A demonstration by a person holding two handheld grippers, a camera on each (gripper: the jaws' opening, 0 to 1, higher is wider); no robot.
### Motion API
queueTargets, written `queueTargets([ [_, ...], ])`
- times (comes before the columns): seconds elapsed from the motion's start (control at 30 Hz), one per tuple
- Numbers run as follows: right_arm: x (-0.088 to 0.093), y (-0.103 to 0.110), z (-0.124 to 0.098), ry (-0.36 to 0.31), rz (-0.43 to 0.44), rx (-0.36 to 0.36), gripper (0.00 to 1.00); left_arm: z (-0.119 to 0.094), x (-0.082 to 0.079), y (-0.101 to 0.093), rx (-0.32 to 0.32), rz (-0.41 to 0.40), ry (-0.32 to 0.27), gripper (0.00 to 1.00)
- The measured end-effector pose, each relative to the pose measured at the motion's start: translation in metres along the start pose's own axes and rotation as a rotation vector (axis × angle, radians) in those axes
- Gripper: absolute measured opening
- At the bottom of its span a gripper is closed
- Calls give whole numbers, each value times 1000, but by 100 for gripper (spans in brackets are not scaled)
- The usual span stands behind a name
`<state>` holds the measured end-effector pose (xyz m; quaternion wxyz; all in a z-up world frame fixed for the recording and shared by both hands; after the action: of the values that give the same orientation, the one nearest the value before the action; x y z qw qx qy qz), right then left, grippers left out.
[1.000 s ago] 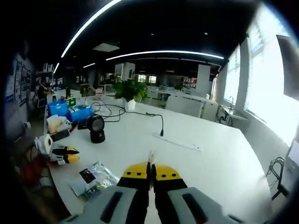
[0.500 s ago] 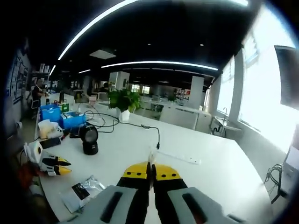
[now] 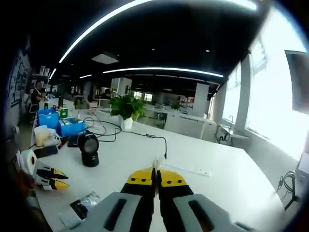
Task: Clip sheet goods on table flip sheet goods clip sheet goods scan sheet goods put sheet goods back to table
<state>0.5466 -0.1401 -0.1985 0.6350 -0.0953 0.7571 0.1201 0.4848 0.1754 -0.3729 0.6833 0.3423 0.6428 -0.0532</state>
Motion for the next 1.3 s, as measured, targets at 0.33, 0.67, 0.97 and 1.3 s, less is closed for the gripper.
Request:
queueTargets([
  [0.33, 1, 13, 22, -35, 17, -41, 0, 0, 0, 0, -1, 5, 3, 9],
  [0.67, 7, 33, 47, -52, 41, -56, 0, 0, 0, 0, 1, 3, 1, 9],
  [0.97, 12, 52, 76, -39, 45, -65, 0, 0, 0, 1, -1, -3, -4, 9],
  [1.3, 24, 70, 98, -48, 96, -33, 0, 1, 0, 1, -2, -3, -5, 9],
])
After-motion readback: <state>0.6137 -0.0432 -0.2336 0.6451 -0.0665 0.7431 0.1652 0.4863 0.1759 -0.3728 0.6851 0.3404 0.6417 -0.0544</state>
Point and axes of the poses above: the point that each gripper's makers call its tool centre point, and the gripper's own axes: z roughly forward along the fingers, y roughly to its left, x roughly out of its underside, the point moved 8 cm from there along -z, roughly backward along the fingers, and after that the axes turned 14 degrees about z, right-handed, at the moved point
